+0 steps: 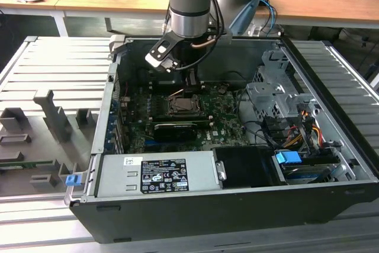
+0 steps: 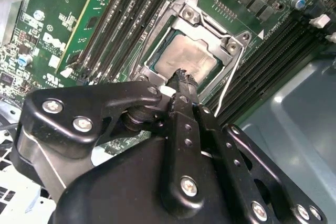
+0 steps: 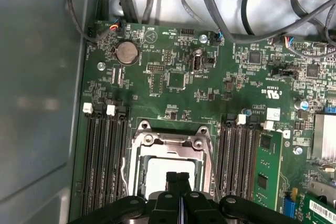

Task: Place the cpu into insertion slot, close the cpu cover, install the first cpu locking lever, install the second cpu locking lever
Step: 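Close the cpu cover, then install the first cpu locking lever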

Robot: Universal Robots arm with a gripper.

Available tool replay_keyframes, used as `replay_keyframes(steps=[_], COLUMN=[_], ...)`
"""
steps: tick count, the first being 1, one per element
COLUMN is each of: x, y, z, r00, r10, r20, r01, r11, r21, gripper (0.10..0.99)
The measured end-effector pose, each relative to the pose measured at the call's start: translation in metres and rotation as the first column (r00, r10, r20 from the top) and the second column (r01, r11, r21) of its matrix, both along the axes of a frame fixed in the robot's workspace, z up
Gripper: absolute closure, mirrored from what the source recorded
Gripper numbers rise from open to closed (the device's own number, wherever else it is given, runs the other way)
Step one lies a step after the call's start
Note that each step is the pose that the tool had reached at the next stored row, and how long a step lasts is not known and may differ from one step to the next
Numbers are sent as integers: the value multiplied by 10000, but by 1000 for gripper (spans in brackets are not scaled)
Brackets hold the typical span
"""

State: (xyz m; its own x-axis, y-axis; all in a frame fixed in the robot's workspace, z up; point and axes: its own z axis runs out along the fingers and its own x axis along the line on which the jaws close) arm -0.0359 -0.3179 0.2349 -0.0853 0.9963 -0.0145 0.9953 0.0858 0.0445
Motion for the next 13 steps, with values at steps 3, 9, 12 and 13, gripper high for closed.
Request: replay_keyframes(steps=[3, 9, 12, 13], x=[-19, -30, -35, -35], y=[0, 0, 0, 0], z=[-2, -2, 7, 8], r00=[10000, 10000, 10000, 10000], r10=[-1, 0, -1, -1], r20=[-8, -8, -8, -8], r01=[1, 0, 1, 1], r11=[10000, 10000, 10000, 10000], r21=[18, 24, 24, 23], gripper=[980, 980, 980, 980])
